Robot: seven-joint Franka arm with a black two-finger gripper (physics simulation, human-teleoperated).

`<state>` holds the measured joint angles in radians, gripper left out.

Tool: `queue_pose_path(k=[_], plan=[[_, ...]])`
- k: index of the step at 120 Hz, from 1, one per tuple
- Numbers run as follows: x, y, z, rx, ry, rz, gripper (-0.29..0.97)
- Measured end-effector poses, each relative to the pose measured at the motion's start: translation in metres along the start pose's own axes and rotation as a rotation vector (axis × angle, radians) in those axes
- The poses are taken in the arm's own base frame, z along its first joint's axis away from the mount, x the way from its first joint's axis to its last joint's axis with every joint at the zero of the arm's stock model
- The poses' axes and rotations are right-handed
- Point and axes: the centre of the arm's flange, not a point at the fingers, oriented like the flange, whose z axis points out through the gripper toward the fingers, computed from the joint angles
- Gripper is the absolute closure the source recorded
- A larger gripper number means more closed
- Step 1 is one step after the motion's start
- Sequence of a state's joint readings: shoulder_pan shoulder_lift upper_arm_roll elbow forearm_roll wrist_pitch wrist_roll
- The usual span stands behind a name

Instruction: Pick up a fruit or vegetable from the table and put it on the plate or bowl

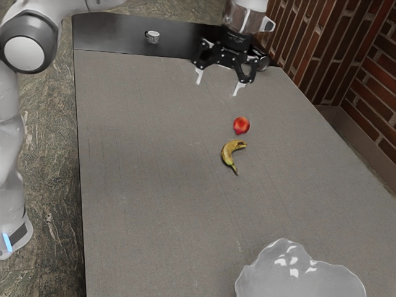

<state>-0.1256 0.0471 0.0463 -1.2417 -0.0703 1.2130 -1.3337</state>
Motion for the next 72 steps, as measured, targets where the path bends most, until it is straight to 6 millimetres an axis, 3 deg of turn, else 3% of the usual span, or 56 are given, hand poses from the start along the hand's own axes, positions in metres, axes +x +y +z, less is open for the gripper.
queue_pose_path(k=[22, 36, 49, 58, 72], plan=[[0.027, 0.001, -0.009, -0.084, -0.005, -0.331, 0.00], [0.031, -0.003, -0.019, -0.129, -0.027, -0.443, 0.00], [0.024, 0.010, -0.006, -0.116, -0.075, -0.440, 0.00], [0.018, 0.020, 0.019, -0.068, -0.094, -0.371, 0.00], [0.020, -0.001, 0.099, -0.013, -0.127, -0.241, 0.00]])
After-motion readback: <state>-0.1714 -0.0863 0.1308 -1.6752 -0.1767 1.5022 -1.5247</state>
